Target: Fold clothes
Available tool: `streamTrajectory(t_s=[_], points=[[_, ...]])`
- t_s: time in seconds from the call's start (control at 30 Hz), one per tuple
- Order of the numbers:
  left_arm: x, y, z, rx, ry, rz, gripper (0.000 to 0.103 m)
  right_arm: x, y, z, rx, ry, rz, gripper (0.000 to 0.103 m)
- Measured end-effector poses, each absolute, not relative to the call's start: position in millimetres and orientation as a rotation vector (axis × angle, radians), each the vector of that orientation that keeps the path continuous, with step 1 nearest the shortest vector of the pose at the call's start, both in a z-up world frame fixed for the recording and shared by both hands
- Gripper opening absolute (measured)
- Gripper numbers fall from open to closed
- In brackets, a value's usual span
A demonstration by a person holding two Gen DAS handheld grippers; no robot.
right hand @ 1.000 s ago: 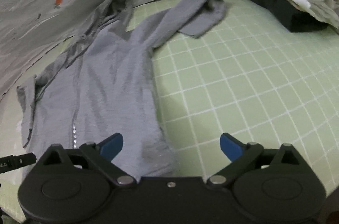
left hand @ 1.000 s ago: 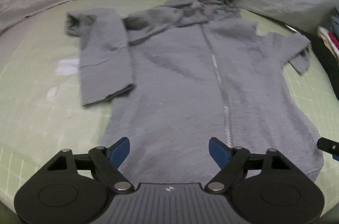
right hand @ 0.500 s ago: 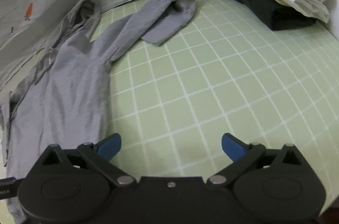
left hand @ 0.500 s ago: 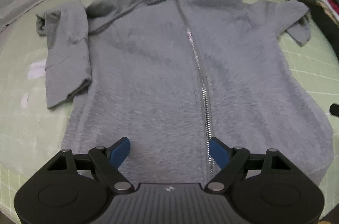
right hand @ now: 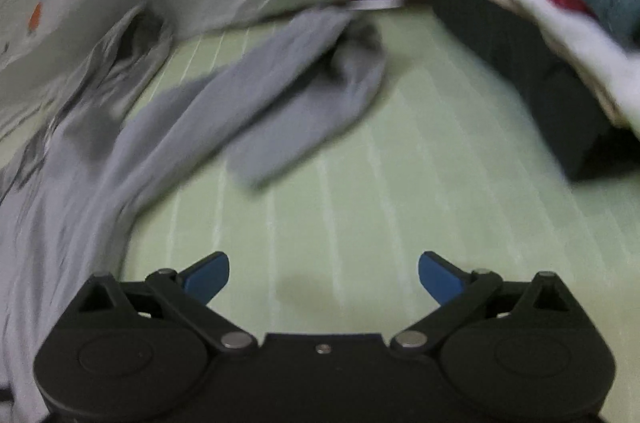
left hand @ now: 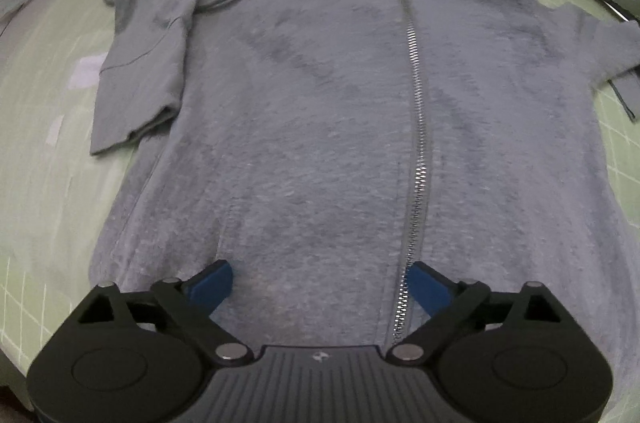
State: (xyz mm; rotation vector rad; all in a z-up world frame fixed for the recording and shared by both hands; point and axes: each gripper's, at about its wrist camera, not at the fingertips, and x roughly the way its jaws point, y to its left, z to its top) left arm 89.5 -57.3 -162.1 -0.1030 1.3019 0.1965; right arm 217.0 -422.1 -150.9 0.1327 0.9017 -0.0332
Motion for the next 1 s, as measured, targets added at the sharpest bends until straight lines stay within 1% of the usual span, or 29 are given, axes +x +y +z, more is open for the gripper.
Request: streamTrajectory(t_s=[0.03, 0.07, 0.13, 0.23, 0.27, 0.33, 0.37, 0.4, 0.47, 0.5, 0.53, 0.63, 0.67, 0.87, 0.93, 1.0], points=[[90, -57, -163, -0.098, 1.305, 0.209, 0.102, 227, -427, -151, 0.128, 0.882, -0.035, 0.096], [90, -58, -163, -0.093, 1.308, 0.222, 0.103, 237, -431, -152, 0.128, 0.867, -0.038, 0.094], [90, -58, -164, -0.1, 1.315, 0.235, 0.103, 255, -438, -154, 0.156, 0.851, -0.036, 0.083], [91, -58, -164, -0.101, 1.325, 0.246, 0.103, 278, -445, -157, 0.201, 0.836, -0.019, 0.071], [91, -59, -164, -0.1, 1.329, 0.248, 0.103, 284, -445, -159, 0.213, 0.834, -0.011, 0.069], [92, -59, -164, -0.098, 1.336, 0.252, 0.103, 293, -441, -161, 0.202, 0.831, -0.004, 0.063], [92, -59, -164, -0.096, 1.338, 0.253, 0.103, 297, -438, -162, 0.191, 0.829, -0.002, 0.062], [92, -59, -164, -0.093, 1.34, 0.254, 0.103, 301, -435, -162, 0.174, 0.828, -0.003, 0.058], [92, -60, -164, -0.088, 1.342, 0.255, 0.103, 306, -430, -162, 0.142, 0.827, -0.006, 0.036], [92, -60, -164, -0.084, 1.342, 0.253, 0.103, 306, -430, -162, 0.139, 0.826, -0.002, 0.022], [91, -60, -164, -0.081, 1.342, 0.251, 0.103, 306, -429, -162, 0.137, 0.825, 0.003, 0.017], [91, -59, -164, -0.071, 1.341, 0.245, 0.103, 296, -425, -156, 0.032, 0.784, -0.02, 0.009], [91, -58, -164, -0.066, 1.341, 0.242, 0.103, 290, -425, -152, -0.012, 0.762, -0.045, 0.008], [90, -56, -162, -0.041, 1.335, 0.23, 0.103, 209, -433, -106, -0.426, 0.549, -0.275, 0.006], [90, -55, -161, -0.033, 1.333, 0.226, 0.103, 175, -442, -102, -0.511, 0.556, -0.328, 0.007], [89, -53, -161, -0.049, 1.328, 0.222, 0.103, 151, -452, -113, -0.568, 0.64, -0.343, 0.008]])
